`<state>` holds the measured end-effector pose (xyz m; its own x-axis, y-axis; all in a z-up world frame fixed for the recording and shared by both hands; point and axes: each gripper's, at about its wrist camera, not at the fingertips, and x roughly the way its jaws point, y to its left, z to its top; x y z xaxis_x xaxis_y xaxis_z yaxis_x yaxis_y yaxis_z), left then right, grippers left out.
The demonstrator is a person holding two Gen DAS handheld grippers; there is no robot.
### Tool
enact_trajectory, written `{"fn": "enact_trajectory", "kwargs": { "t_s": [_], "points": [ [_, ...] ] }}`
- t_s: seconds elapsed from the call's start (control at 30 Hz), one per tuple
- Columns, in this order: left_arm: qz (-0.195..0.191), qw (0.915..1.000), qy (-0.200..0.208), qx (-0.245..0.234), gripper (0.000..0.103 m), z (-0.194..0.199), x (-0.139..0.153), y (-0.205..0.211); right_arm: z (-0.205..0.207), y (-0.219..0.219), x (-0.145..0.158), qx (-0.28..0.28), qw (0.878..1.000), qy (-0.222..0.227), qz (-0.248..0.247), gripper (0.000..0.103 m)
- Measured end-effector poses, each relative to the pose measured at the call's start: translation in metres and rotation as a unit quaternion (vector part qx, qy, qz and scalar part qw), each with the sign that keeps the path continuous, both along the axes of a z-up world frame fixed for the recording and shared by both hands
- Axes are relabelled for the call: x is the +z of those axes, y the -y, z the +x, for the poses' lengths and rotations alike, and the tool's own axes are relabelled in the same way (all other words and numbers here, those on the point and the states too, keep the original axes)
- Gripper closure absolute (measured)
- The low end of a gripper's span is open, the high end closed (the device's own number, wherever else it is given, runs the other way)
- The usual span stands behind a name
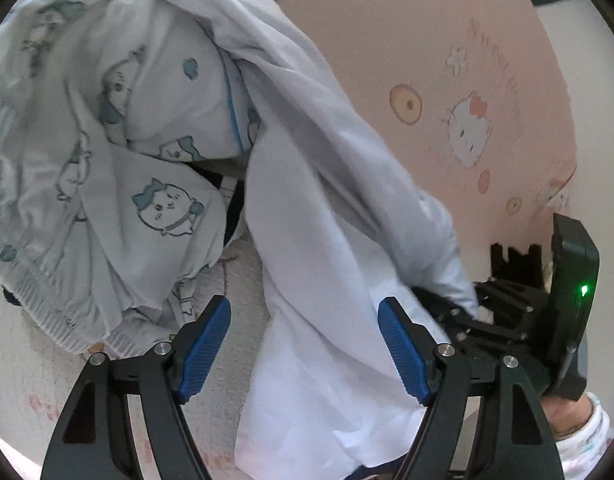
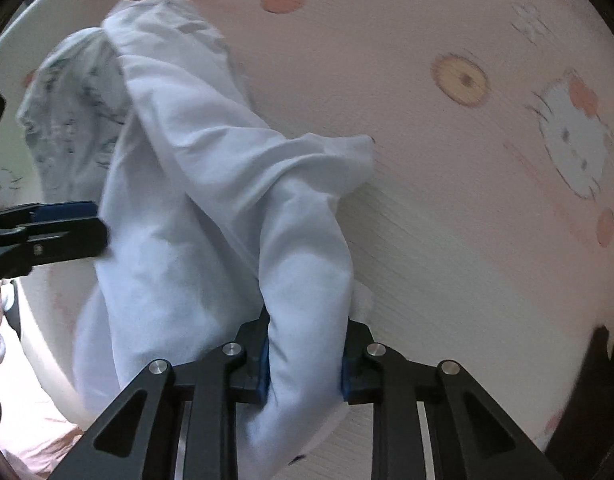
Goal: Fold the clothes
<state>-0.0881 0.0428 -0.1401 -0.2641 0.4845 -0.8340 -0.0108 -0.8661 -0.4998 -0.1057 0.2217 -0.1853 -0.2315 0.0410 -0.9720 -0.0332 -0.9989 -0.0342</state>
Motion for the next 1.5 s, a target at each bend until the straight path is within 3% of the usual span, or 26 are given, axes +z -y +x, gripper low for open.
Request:
{"fn": "enact_trajectory", "kwargs": {
  "t_s": [0.27, 0.4, 0.73, 0.87, 0.9, 0.93, 0.97, 1.07, 1.2, 1.4, 1.5],
  "points": [
    [-0.017, 0.9992, 0.014, -0.033, 0.028, 0.002, -0.013, -0.021, 0.022, -0.037, -0.004, -0.072, 0.997, 0.021, -0.014, 0.08],
    [-0.052, 0.9978, 0.018, -0.037, 0.028, 0.003, -0.025, -0.026, 0.034, -0.048, -0.006, -0.098, 0.995, 0.031, -0.015, 0.08],
    [-0.043, 0.9972, -0.001, -0.062, 0.03, 0.02, -0.036, -0.043, 0.072, -0.068, -0.018, -0.142, 0.988, 0.054, -0.028, 0.08],
    [-0.075, 0.9927, -0.037, -0.087, 0.067, 0.03, -0.045, -0.058, 0.078, -0.061, -0.013, -0.107, 0.993, 0.036, -0.021, 0.077],
    [-0.08, 0.9916, -0.044, -0.092, 0.08, 0.033, -0.045, -0.059, 0.078, -0.062, -0.012, -0.104, 0.994, 0.031, -0.027, 0.067],
    [-0.083, 0.9905, -0.052, -0.096, 0.084, 0.035, -0.045, -0.06, 0.08, -0.065, -0.009, -0.104, 0.994, 0.027, -0.035, 0.06],
    [-0.087, 0.9893, -0.06, -0.101, 0.086, 0.038, -0.045, -0.061, 0.081, -0.069, -0.006, -0.107, 0.993, 0.023, -0.045, 0.052],
    [-0.098, 0.9862, -0.074, -0.111, 0.09, 0.044, -0.044, -0.064, 0.083, -0.079, 0.009, -0.111, 0.992, 0.007, -0.055, 0.047],
    [-0.11, 0.9848, -0.069, -0.115, 0.094, 0.047, -0.041, -0.063, 0.075, -0.082, 0.035, -0.089, 0.995, -0.018, -0.034, 0.036],
    [-0.137, 0.9854, -0.018, -0.099, 0.096, 0.051, -0.044, -0.052, 0.031, -0.063, 0.062, 0.002, 1.0, -0.029, -0.002, 0.035],
    [-0.153, 0.9829, -0.009, -0.102, 0.096, 0.056, -0.044, -0.045, 0.036, -0.015, 0.06, 0.048, 0.998, -0.036, 0.024, 0.035]
  ]
}}
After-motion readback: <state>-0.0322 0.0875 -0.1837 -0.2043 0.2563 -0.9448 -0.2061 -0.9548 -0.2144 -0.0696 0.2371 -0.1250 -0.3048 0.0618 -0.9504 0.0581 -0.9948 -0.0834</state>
